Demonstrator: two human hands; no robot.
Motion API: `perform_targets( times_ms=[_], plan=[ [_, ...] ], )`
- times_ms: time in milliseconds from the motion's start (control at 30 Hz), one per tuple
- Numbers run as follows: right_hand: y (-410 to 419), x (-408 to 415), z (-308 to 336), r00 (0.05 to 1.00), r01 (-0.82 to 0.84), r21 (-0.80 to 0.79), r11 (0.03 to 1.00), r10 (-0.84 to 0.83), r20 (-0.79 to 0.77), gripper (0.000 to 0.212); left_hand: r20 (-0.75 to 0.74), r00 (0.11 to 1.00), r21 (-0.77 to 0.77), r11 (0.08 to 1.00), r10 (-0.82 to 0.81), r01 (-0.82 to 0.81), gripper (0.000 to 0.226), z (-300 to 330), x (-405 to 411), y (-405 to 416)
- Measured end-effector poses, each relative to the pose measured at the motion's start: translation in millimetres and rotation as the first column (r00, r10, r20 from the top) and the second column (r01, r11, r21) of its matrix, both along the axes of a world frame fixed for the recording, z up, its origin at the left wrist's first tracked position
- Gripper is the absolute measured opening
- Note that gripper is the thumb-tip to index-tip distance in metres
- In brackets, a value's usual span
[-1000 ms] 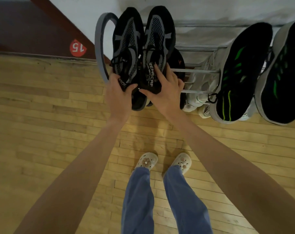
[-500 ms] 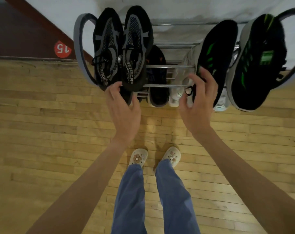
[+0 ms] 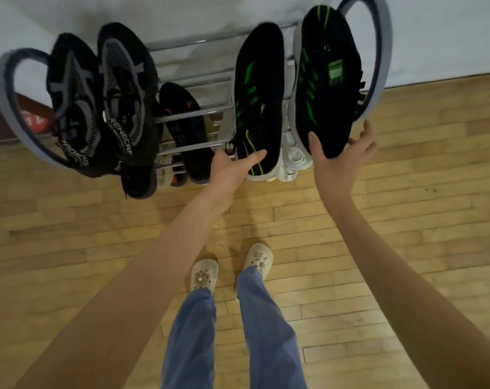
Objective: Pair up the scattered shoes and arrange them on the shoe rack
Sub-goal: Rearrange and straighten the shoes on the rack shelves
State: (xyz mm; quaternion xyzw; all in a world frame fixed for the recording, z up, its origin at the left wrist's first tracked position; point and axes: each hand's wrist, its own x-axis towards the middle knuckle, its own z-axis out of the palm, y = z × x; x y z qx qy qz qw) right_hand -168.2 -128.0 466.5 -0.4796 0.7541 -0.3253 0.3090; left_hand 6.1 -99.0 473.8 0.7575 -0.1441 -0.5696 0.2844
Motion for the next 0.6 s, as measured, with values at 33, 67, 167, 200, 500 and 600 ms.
perform_targets(
  times_ms=[33, 67, 167, 200, 500, 600],
  plan=[
    [1.2, 0.5, 0.0, 0.994, 0.065, 0.033, 0.997, -0.067, 0.084, 0.092, -0.019, 1.000, -0.002, 1.000, 0.016, -0.016, 0.080, -1.2, -1.1, 1.2],
    [1.3, -0.1, -2.2, 0.977, 0.121, 0.091, 0.989, -0.135, 0.163, 0.089, -0.068, 0.997, -0.002, 0.999, 0.040, -0.040, 0.064, -0.6, -2.7, 1.9],
    [-5.4, -7.7, -8.9, 0.858, 0.227, 0.339, 0.913, -0.353, 0.374, 0.074, -0.170, 0.982, 0.011, 0.996, 0.087, -0.086, 0.031, -0.6, -4.5, 0.7],
    [-9.1, -11.7, -10.2, 0.807, 0.218, 0.407, 0.887, -0.398, 0.436, 0.063, -0.171, 0.981, 0.001, 0.995, 0.097, -0.098, 0.027, 1.3, -4.8, -1.5],
    [-3.7, -21.1, 4.4, 0.739, 0.153, 0.259, 0.954, -0.285, 0.611, 0.015, -0.206, 0.968, -0.060, 0.985, 0.143, -0.159, 0.038, -1.5, -8.4, -20.9],
    [7.5, -23.8, 10.2, 0.666, 0.150, 0.225, 0.963, -0.267, 0.696, 0.011, -0.075, 0.991, -0.017, 0.994, 0.109, -0.111, 0.039, -0.5, -2.6, -19.3]
  ],
)
